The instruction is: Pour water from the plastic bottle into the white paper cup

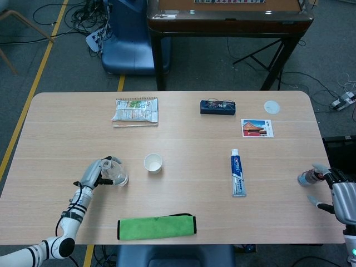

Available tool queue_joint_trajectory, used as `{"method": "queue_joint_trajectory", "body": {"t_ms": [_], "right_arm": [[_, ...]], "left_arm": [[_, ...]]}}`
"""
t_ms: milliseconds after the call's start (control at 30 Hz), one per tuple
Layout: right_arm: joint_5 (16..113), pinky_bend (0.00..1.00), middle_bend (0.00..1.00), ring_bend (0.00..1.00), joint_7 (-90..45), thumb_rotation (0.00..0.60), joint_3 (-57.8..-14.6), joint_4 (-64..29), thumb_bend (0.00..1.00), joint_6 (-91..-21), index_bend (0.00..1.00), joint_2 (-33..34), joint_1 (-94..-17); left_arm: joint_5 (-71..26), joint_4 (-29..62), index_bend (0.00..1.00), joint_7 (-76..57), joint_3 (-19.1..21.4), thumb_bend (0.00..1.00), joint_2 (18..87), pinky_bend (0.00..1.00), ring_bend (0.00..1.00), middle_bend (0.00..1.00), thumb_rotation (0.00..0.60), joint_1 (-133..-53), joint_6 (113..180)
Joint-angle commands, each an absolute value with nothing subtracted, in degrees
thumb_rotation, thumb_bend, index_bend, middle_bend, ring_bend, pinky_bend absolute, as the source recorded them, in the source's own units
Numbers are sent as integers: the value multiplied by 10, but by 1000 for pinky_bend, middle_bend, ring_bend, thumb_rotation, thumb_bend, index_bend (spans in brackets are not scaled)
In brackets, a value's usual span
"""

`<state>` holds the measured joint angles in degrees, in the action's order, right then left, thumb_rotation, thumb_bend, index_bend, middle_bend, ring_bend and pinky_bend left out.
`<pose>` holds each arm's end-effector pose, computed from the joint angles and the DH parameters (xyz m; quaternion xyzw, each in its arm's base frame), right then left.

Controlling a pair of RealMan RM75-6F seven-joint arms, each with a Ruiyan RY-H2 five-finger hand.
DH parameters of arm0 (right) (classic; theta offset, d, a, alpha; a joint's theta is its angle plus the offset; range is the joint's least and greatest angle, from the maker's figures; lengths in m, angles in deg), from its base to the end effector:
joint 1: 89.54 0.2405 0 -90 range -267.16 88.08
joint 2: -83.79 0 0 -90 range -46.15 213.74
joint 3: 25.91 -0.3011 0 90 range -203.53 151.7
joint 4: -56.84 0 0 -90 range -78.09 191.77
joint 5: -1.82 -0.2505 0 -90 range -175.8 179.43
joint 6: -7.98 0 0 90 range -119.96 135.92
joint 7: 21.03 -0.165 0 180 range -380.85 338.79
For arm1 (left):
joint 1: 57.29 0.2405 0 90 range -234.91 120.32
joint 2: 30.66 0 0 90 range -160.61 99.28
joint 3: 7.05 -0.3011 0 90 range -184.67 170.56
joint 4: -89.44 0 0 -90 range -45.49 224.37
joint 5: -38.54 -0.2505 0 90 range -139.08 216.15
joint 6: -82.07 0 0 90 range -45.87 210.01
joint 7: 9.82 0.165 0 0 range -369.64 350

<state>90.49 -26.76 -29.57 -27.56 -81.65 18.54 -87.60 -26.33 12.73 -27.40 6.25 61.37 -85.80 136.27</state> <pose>-0.3929 -0.1940 0.1614 0.5824 -0.3589 0.4056 0.6063 -0.2822 0.3724 -0.0628 -0.5032 -0.6395 -0.4537 0.3632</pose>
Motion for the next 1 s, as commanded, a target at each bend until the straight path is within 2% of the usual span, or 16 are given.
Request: {"method": "queue_joint_trajectory", "body": {"t_ms": [33,300,667,1000], "right_arm": [[905,480,335,280,-269,600,-296,-275,48,-817,244,186,-876],[905,480,335,280,-269,600,-296,-275,48,-816,244,186,-876],[905,480,335,280,-272,600,-296,-276,48,-818,244,188,-877],[907,480,335,280,-273,600,-295,-276,48,-821,244,189,-879]], "left_arm": [[-266,130,432,-272,63,1,617,580,434,397,600,-858,1369],[-283,133,501,-270,63,1,623,620,476,451,600,-857,1388],[-325,133,541,-263,55,1,624,646,505,492,600,-858,1419],[-379,159,550,-167,49,1,630,650,510,504,600,-883,1463]]}}
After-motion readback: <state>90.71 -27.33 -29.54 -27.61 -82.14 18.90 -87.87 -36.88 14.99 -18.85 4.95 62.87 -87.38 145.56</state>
